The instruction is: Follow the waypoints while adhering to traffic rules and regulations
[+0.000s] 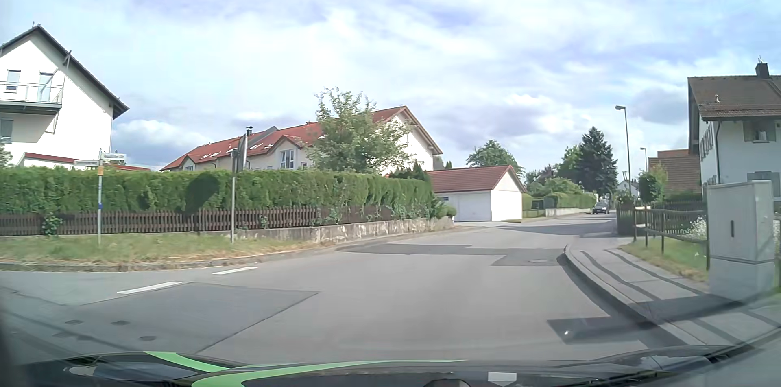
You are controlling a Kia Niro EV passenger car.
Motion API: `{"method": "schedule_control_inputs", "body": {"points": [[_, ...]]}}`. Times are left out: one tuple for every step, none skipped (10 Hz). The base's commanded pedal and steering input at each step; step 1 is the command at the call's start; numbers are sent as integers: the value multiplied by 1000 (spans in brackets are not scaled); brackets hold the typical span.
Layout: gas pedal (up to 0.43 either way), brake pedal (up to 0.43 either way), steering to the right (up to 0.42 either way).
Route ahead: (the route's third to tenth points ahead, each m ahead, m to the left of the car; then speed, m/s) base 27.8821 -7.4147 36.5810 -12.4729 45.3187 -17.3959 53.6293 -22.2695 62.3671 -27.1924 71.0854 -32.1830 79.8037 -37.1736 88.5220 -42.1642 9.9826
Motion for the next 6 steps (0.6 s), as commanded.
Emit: {"method": "schedule_control_inputs", "body": {"points": [[157, 0, 99], [157, 0, 106], [157, 0, 108], [157, 0, 108], [157, 0, 108], [157, 0, 108]]}}
